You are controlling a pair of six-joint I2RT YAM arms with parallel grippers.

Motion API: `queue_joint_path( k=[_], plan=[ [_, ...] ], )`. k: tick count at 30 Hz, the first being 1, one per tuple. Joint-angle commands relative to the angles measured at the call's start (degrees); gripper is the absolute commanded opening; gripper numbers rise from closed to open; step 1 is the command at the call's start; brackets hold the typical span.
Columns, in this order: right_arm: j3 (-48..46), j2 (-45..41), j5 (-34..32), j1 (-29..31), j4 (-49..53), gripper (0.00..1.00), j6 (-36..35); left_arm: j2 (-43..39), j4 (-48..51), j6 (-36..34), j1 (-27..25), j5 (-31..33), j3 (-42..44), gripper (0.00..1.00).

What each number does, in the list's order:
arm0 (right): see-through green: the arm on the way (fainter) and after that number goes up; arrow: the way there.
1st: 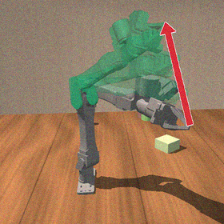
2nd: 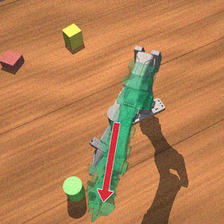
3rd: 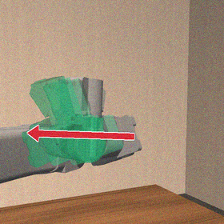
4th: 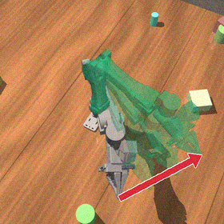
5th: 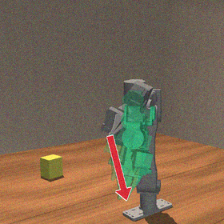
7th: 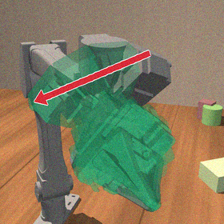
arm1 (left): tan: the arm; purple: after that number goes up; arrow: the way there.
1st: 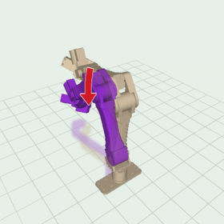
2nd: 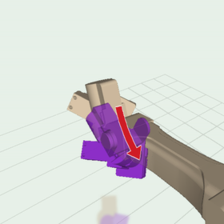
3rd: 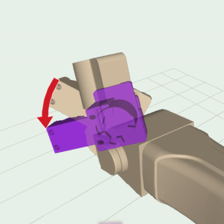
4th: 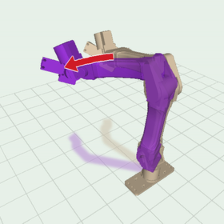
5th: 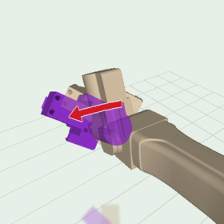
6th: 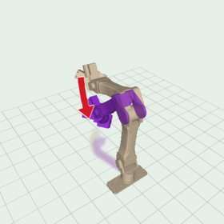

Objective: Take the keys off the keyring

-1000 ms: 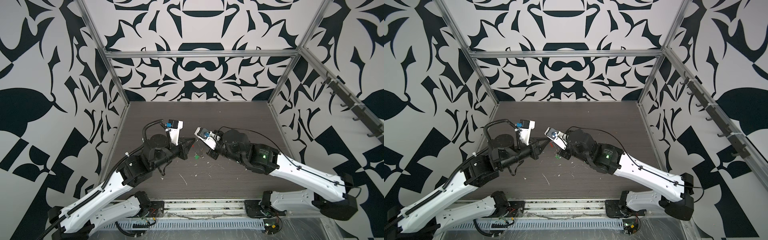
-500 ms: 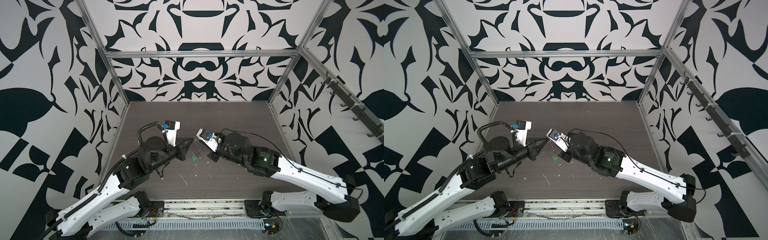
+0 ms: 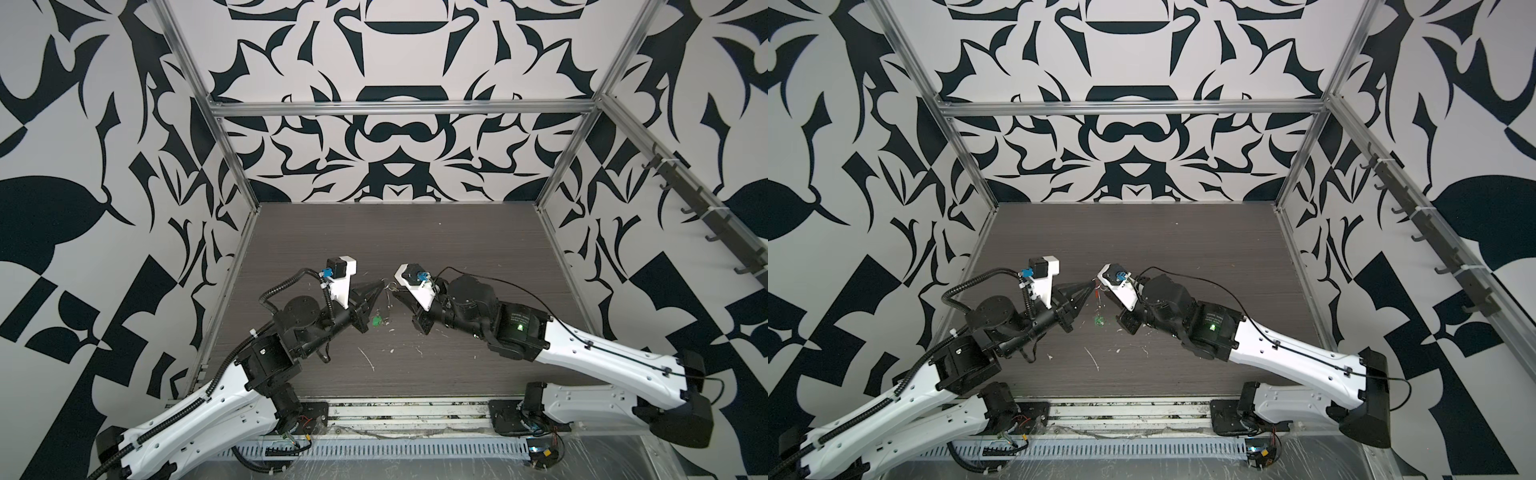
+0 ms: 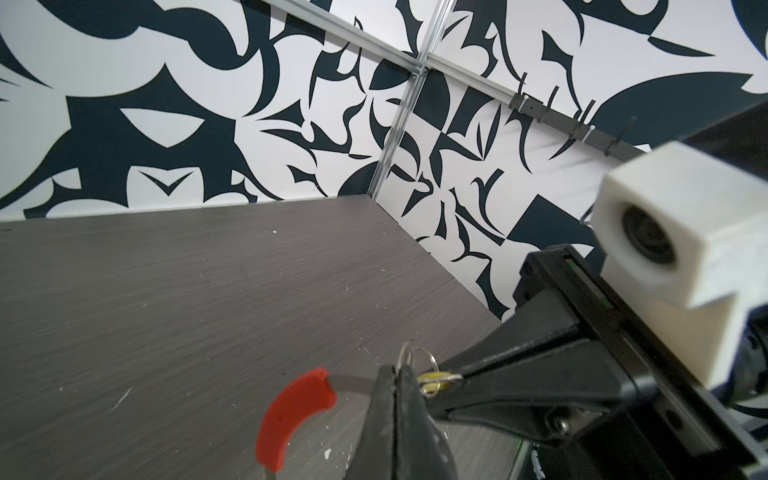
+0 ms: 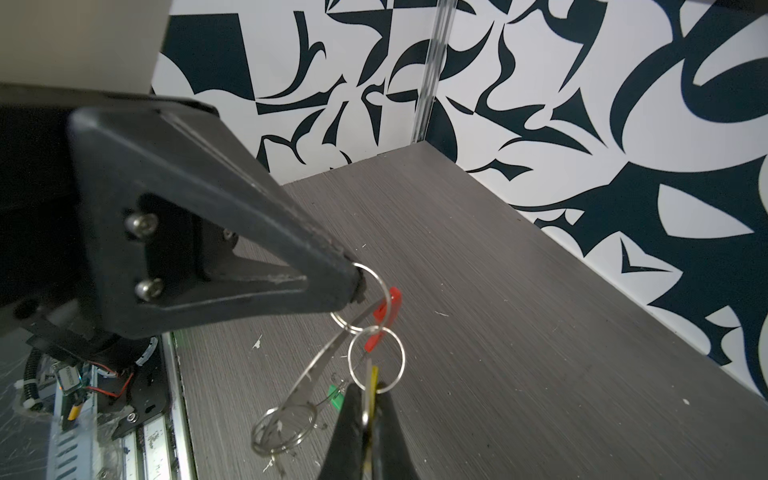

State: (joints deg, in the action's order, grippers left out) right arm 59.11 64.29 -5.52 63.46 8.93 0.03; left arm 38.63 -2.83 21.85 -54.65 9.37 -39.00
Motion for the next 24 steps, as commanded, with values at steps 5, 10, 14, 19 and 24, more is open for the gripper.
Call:
queue_joint_path(
  k=[5,10,14,19,24],
  plan=[
    [-2.20,-1.45,5.75,-0.78,-2.34,0.00,3.89,-0.81,-15.25,-5.73,1.13,-4.07,1.90,0.00],
    [-2.27,-2.66,9.08,-2.11,-1.24,0.00,3.99,-0.31,-12.62,-7.72,1.13,-11.37,0.68,0.00],
    [-0.66,-4.70,11.06,-2.11,2.53,0.19,1.73,0.46,-9.87,-8.85,1.13,-12.51,-0.55,0.00],
    [0.55,-8.71,12.24,-2.12,7.38,0.43,-0.27,0.50,-9.09,-9.21,1.13,-13.74,-0.98,0.00],
    [0.24,-13.51,11.83,-2.19,4.85,0.49,-0.74,0.30,-9.34,-10.34,1.13,-14.67,-0.46,0.00]
  ],
)
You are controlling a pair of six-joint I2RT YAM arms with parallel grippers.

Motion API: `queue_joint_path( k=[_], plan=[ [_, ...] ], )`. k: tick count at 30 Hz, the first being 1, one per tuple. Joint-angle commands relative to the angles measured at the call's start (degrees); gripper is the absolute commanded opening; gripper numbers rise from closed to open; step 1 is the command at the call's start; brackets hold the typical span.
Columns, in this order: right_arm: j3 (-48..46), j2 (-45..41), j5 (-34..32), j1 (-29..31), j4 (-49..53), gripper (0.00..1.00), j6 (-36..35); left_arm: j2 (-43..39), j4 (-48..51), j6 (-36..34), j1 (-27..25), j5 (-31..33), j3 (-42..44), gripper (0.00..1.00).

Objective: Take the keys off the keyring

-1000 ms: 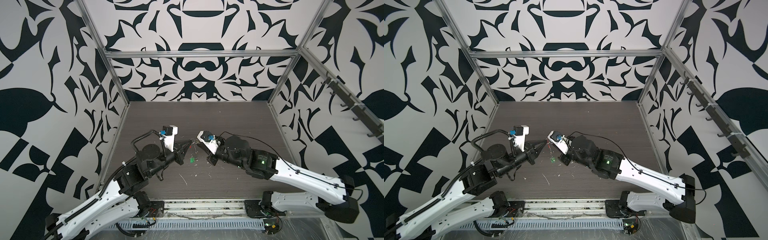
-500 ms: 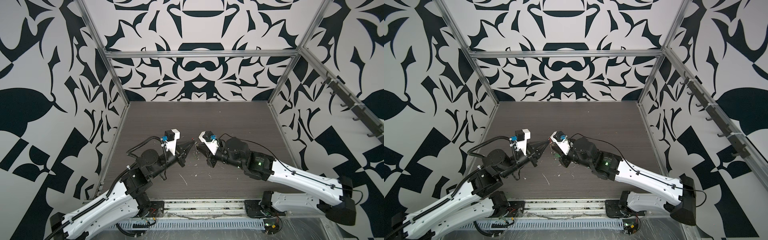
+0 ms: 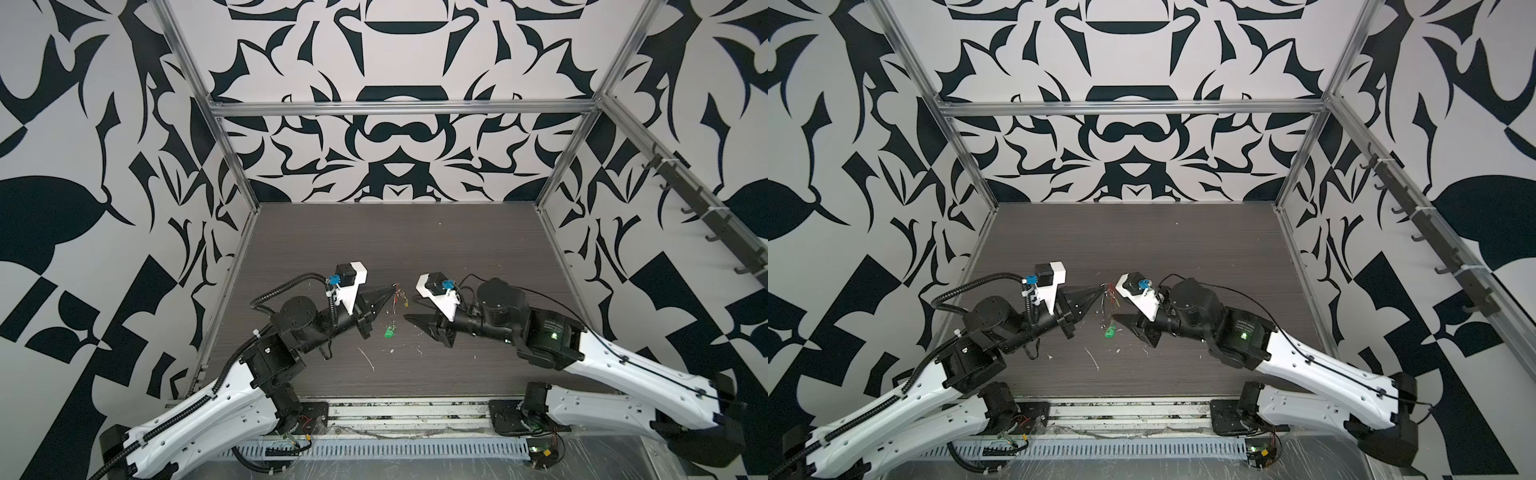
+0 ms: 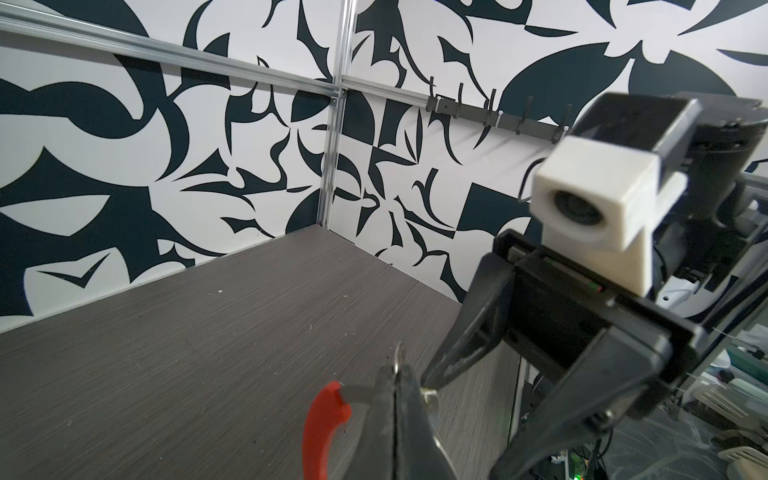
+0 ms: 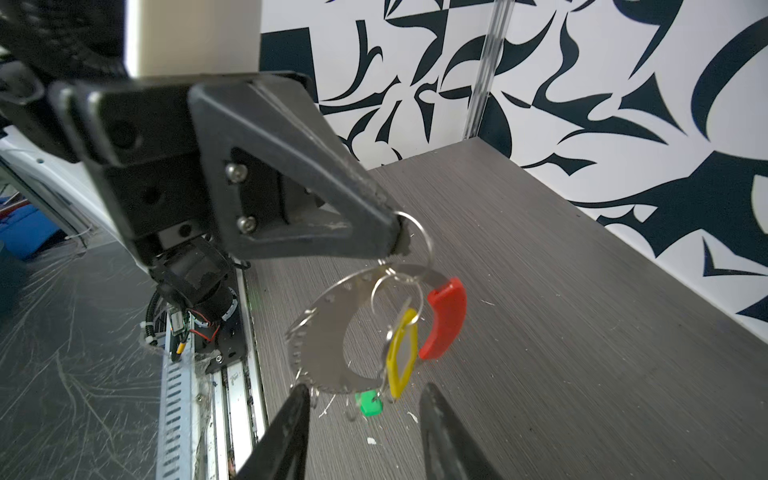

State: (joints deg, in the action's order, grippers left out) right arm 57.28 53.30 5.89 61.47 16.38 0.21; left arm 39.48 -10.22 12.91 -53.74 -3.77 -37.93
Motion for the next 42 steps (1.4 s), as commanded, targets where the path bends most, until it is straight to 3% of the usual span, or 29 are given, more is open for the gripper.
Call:
queue_joint_path(
  k=[1,5,12,18,25,42],
  plan=[
    [2.27,-2.62,-0.19,-0.17,-4.16,0.49,-0.72,-0.52,-2.08,-1.41,0.26,-2.07,-1.38,0.00],
    [2.92,-1.50,-1.42,-0.86,-8.93,0.49,0.41,-0.54,-1.78,-1.77,0.21,-3.97,-1.51,0.00],
    [0.74,1.38,23.57,-14.37,-18.74,0.49,12.17,-1.86,-1.78,-1.34,0.25,-4.52,-0.63,0.00],
    [-0.35,4.07,32.93,-15.11,-22.31,0.50,15.15,-1.77,-2.67,-0.72,0.21,-5.38,-0.56,0.00],
    [-1.85,5.45,34.71,-15.20,-24.08,0.45,17.05,-2.29,-3.61,-0.03,0.21,-3.69,-0.13,0.00],
    [-3.12,6.73,35.33,-15.15,-26.17,0.13,18.95,-2.22,-4.01,0.73,0.21,-3.96,-0.15,0.00]
  ],
)
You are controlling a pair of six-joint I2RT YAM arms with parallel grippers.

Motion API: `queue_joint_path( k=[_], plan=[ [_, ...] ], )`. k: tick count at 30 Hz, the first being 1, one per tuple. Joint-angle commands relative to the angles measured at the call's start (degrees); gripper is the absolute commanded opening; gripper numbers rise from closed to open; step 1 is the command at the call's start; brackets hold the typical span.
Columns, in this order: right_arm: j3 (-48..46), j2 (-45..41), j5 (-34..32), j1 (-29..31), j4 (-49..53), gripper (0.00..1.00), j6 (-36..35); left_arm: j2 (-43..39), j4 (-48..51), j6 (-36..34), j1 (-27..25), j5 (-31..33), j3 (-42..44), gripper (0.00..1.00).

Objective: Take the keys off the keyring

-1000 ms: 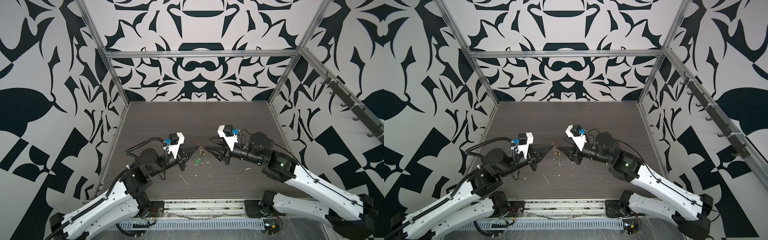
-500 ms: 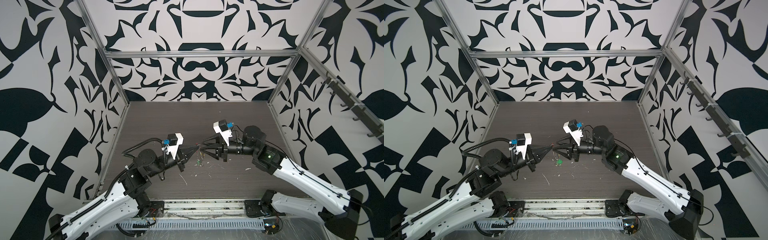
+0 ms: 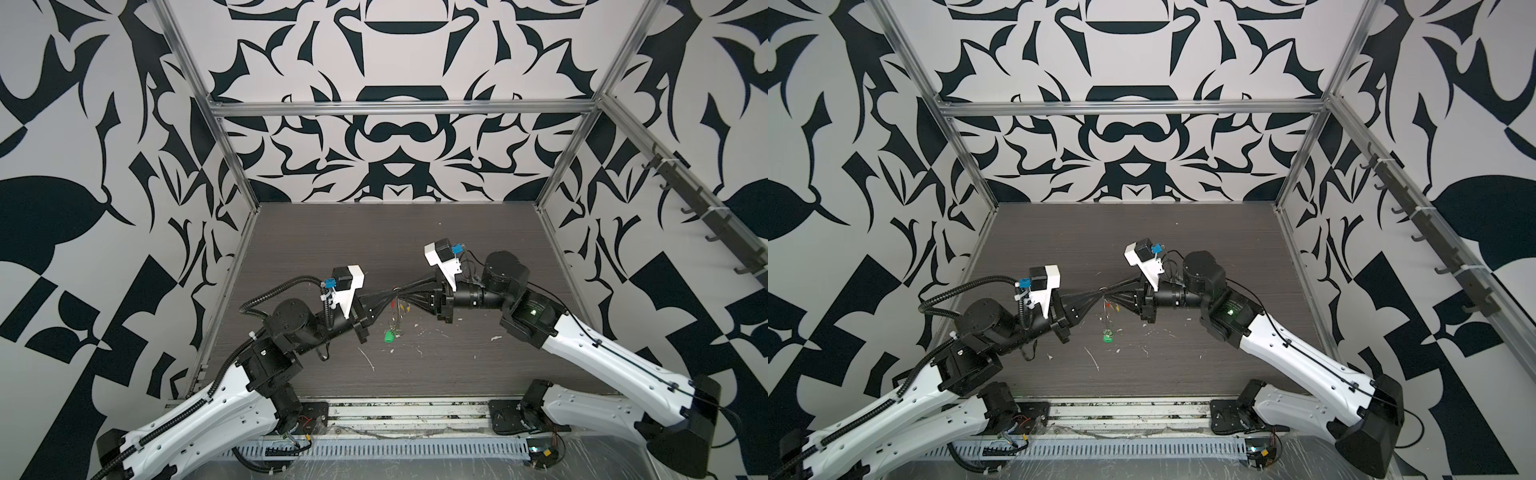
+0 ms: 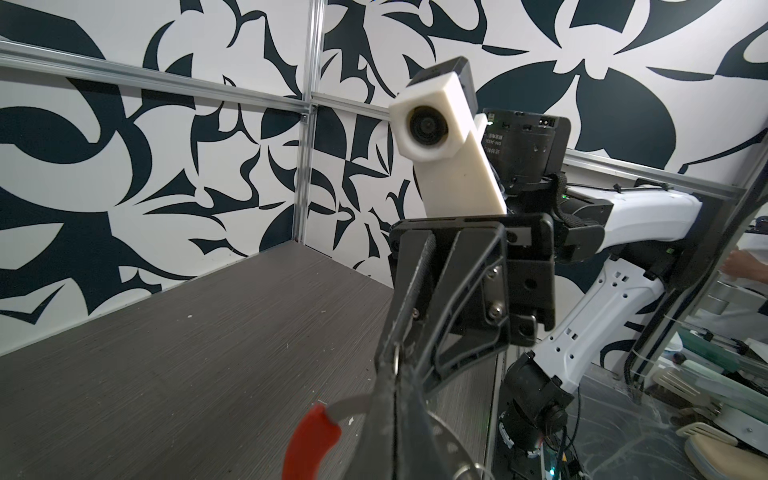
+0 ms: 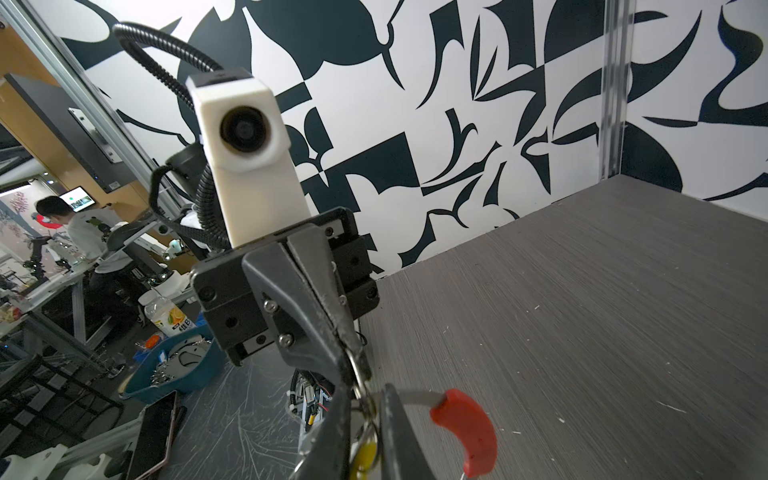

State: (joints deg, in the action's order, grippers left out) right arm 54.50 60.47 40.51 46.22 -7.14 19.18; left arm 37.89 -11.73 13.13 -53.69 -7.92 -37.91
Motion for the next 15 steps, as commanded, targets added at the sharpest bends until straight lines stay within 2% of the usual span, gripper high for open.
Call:
queue_joint_path(
  k=[1,6,9,12,15],
  plan=[
    [-0.35,-0.44,0.71,0.10,-2.57,0.11,0.04,-0.53,-2.51,0.59,0.17,0.03,-0.25,0.00],
    [-0.03,-0.26,0.23,0.10,-1.44,0.00,-0.17,0.46,-1.61,1.37,0.17,-0.57,-1.49,0.00],
    [0.49,-0.76,-0.20,0.10,0.38,0.00,-0.86,1.08,0.12,2.34,0.17,-1.01,-2.64,0.03],
    [0.91,-1.89,-1.24,0.08,3.00,0.00,-1.34,1.14,1.80,2.62,0.17,-1.22,-3.28,0.29],
    [2.33,-2.98,-3.25,0.10,9.29,0.00,-3.56,0.77,4.43,2.41,0.17,-0.87,-4.03,0.44]
  ],
)
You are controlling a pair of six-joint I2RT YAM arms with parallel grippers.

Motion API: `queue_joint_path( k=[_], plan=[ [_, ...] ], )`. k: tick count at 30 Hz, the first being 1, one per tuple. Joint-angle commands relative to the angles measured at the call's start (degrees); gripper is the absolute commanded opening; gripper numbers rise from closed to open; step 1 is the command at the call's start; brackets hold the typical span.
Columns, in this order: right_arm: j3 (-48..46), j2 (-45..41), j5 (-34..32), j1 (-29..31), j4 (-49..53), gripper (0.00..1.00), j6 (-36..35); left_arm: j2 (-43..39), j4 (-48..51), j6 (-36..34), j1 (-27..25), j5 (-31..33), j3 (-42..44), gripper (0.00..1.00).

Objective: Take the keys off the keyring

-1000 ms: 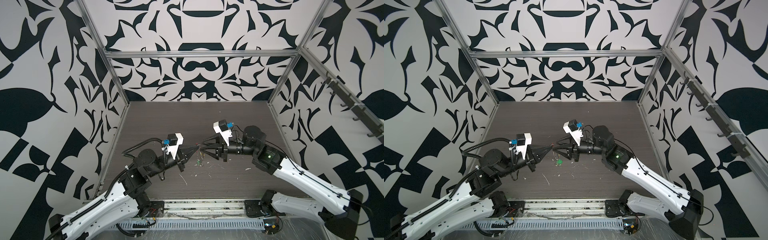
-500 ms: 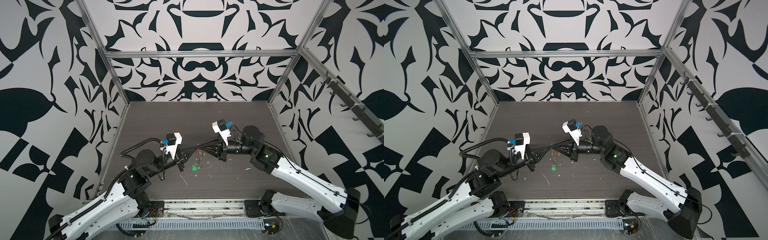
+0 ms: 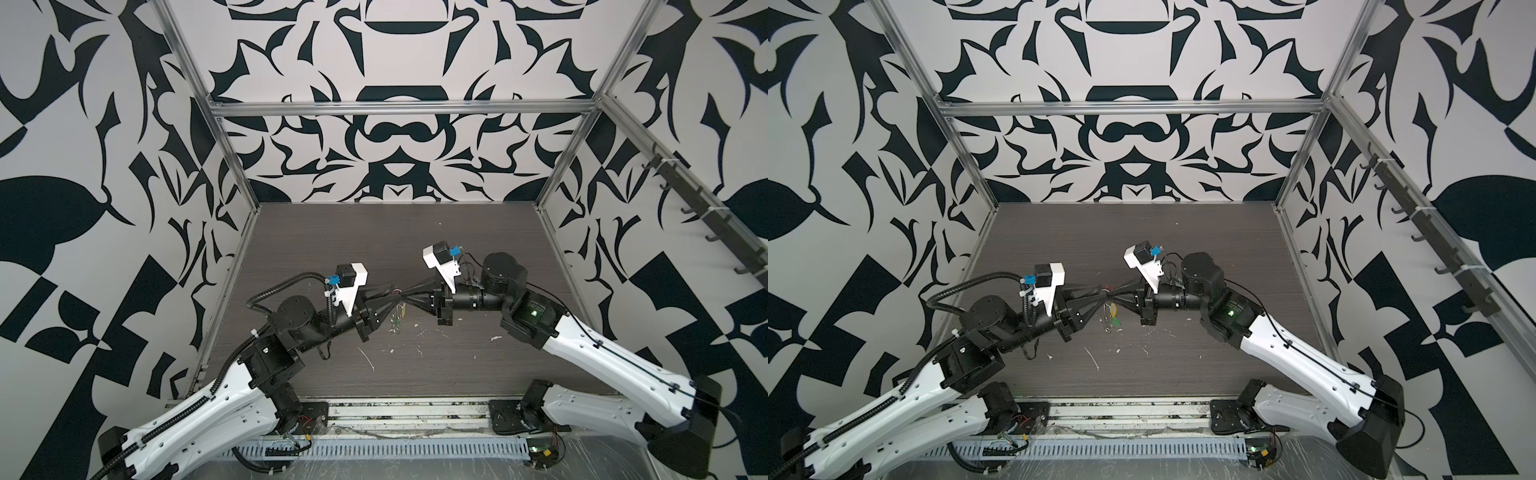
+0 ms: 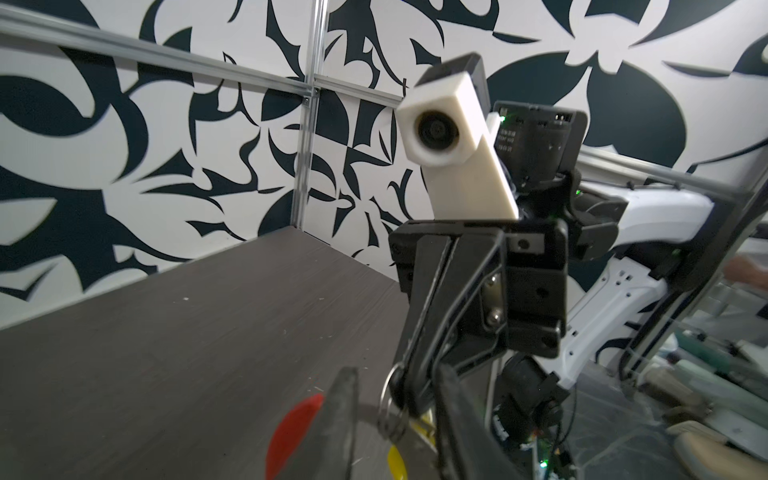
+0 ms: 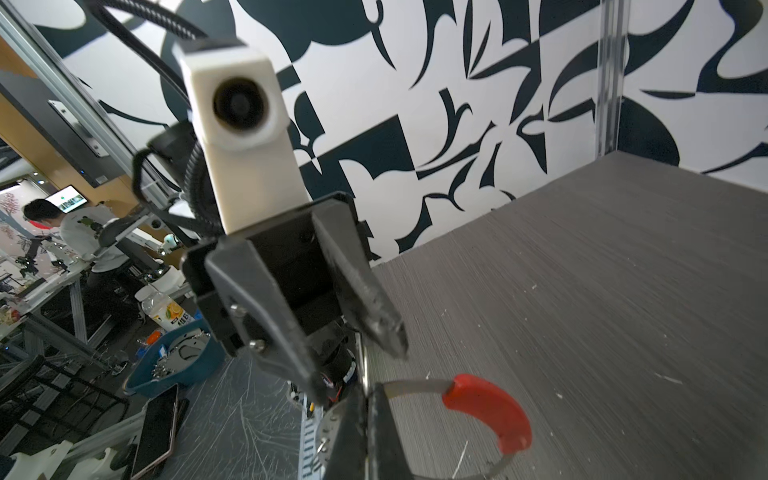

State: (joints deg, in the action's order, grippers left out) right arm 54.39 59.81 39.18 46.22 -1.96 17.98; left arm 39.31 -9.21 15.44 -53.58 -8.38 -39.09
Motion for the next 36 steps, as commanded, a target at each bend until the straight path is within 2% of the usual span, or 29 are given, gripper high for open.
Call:
queue_joint_path(
  k=[1,4,8,12,17,22,28,33,36],
  plan=[
    [2.90,-2.69,-2.67,0.09,6.40,0.00,-3.15,-0.81,3.34,0.03,0.10,-0.06,-3.29,0.46],
    [4.81,-3.37,-4.29,0.06,14.19,0.00,-5.73,-0.83,8.65,-0.46,0.06,-0.20,-5.08,0.48],
    [7.06,-3.09,-5.22,0.04,21.97,0.00,-8.43,2.21,16.88,-1.35,0.16,-4.55,-9.61,0.42],
    [9.05,-2.34,-3.93,0.01,26.65,0.00,-10.94,6.87,24.04,-1.71,2.63,-12.47,-14.02,0.41],
    [10.75,-2.07,-2.35,0.00,28.92,0.00,-12.53,9.38,24.50,-1.44,4.80,-21.86,-15.29,0.38],
    [11.76,-1.76,-1.21,0.01,29.28,0.00,-12.68,11.02,25.63,-1.55,4.81,-24.02,-16.01,0.35],
    [12.31,-1.20,-0.95,-0.01,28.63,0.00,-12.19,12.26,25.81,-1.33,4.80,-25.02,-16.48,0.28],
    [12.67,-0.63,-0.33,0.01,28.66,0.00,-12.06,12.63,25.68,-1.40,4.87,-24.75,-16.79,0.28],
    [12.58,-0.49,-0.37,-0.04,28.57,0.00,-11.90,12.72,25.31,-1.41,4.82,-25.05,-16.76,0.22]
  ],
)
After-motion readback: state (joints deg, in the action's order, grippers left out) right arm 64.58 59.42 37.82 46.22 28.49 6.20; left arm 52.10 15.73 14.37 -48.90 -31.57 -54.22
